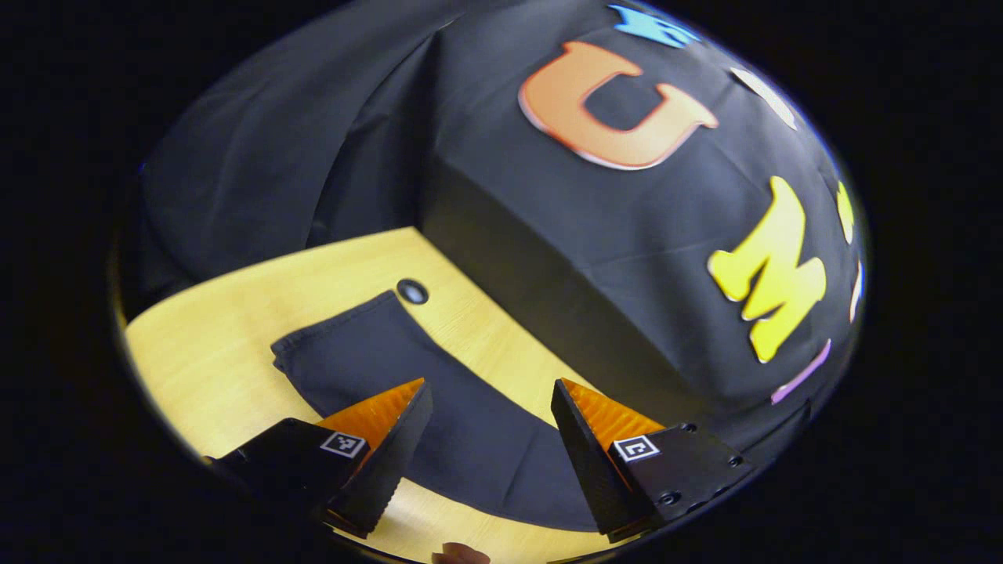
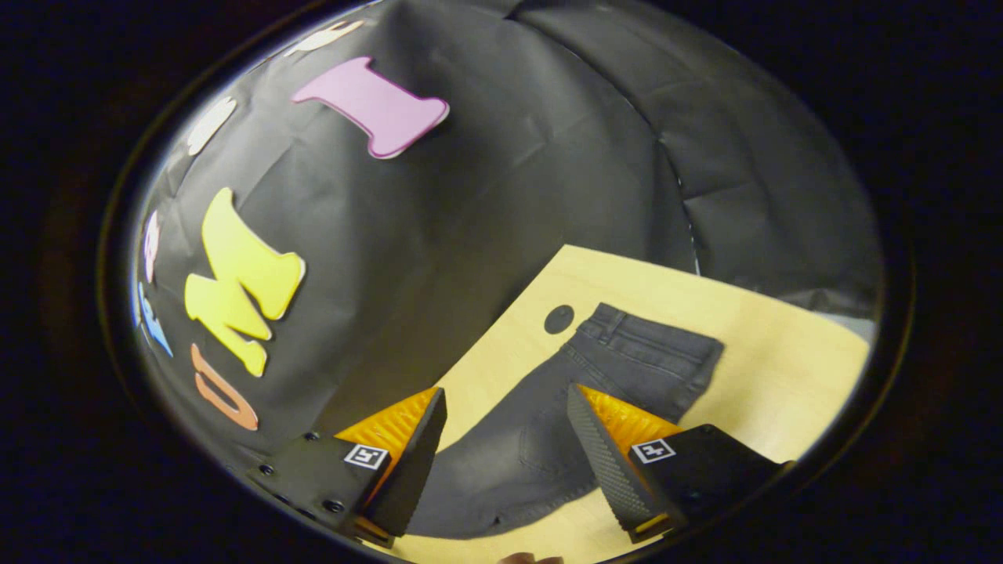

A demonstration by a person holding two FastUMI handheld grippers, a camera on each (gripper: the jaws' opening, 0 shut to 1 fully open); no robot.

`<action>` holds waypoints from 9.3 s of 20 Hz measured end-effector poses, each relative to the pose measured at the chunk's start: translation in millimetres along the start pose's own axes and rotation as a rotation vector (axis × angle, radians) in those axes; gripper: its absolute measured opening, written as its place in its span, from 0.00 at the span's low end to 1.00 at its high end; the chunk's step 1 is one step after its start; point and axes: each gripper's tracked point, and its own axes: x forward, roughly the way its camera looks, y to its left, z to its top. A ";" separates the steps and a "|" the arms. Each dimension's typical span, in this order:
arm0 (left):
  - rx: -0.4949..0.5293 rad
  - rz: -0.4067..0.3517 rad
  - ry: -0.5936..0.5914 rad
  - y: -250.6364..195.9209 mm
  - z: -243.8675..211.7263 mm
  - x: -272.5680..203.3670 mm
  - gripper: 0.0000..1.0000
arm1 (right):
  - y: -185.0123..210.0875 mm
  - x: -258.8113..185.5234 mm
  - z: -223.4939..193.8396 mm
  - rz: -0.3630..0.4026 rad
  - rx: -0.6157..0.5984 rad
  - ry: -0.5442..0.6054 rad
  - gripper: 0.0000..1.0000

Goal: Grasp the waist and the cuffs of the jeans and fold them to make the two legs overlap; first hold the waist and fold one-third of the jeans toward the cuffs, then hold the cuffs and fold the remaining one-third in the same direction to finish folding.

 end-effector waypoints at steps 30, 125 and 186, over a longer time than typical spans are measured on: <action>0.616 -0.039 -0.249 -150.5 -95.6 -241.1 0.98 | -149.2 67.5 -20.1 -0.078 0.400 0.078 0.79; -0.886 0.033 0.105 176.5 -53.0 87.8 0.18 | 72.5 -224.9 -23.5 -0.015 -0.632 -0.262 0.98; 0.653 -0.222 -0.254 -200.5 -110.1 -105.4 0.98 | 66.7 -212.3 10.9 0.096 -0.553 -0.381 0.98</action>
